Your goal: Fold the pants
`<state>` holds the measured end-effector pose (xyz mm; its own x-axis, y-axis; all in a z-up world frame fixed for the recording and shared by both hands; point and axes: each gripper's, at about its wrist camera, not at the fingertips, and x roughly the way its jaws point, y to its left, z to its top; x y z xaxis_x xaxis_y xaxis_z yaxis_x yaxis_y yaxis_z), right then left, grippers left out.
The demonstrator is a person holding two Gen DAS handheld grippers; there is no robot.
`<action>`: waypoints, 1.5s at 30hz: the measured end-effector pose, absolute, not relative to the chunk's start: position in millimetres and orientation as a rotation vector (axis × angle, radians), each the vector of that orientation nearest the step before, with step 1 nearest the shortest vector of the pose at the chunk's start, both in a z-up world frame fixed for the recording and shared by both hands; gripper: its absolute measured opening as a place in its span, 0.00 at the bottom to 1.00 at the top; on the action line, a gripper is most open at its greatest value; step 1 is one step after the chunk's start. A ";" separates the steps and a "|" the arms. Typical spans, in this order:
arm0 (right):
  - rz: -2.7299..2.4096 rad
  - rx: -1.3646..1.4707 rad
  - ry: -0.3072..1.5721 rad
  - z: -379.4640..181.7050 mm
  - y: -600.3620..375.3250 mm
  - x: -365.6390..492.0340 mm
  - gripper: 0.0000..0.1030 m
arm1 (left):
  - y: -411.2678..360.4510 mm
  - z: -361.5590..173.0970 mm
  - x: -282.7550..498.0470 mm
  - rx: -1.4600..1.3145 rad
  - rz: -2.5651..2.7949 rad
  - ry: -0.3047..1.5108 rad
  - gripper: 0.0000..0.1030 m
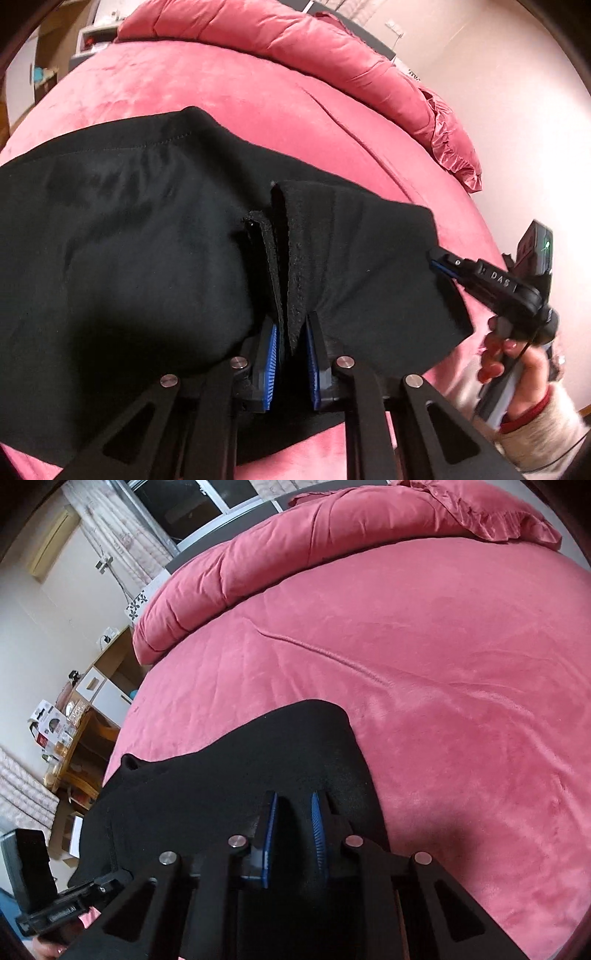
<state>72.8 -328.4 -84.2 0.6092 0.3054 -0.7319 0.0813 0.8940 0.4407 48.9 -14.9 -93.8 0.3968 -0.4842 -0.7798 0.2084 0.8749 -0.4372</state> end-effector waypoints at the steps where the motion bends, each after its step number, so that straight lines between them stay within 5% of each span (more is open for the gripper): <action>1: 0.130 0.421 0.925 -85.8 -324.2 74.0 0.19 | -15.4 -96.1 51.4 -0.266 -0.446 1.073 0.15; 13: 0.136 0.268 0.931 -69.5 -308.5 112.7 0.19 | -35.0 -79.4 78.6 -0.170 -0.357 1.022 0.27; 19: 0.106 0.350 0.955 -94.1 -320.6 129.9 0.08 | -36.7 -95.8 110.6 -0.173 -0.316 1.092 0.34; 25: 0.141 0.398 0.879 -67.1 -324.7 80.6 0.17 | -6.8 -80.4 89.2 -0.270 -0.344 1.056 0.37; 31: 0.134 0.342 0.919 -81.2 -314.9 30.4 0.17 | 8.9 -90.3 74.8 -0.288 -0.369 1.057 0.46; 41: 0.268 0.282 0.887 -54.0 -260.6 36.3 0.21 | 82.3 -71.4 28.3 -0.431 -0.177 0.997 0.46; 45: 0.409 0.188 0.920 -59.3 -213.2 46.6 0.21 | 118.9 -63.1 -0.5 -0.511 -0.022 0.939 0.56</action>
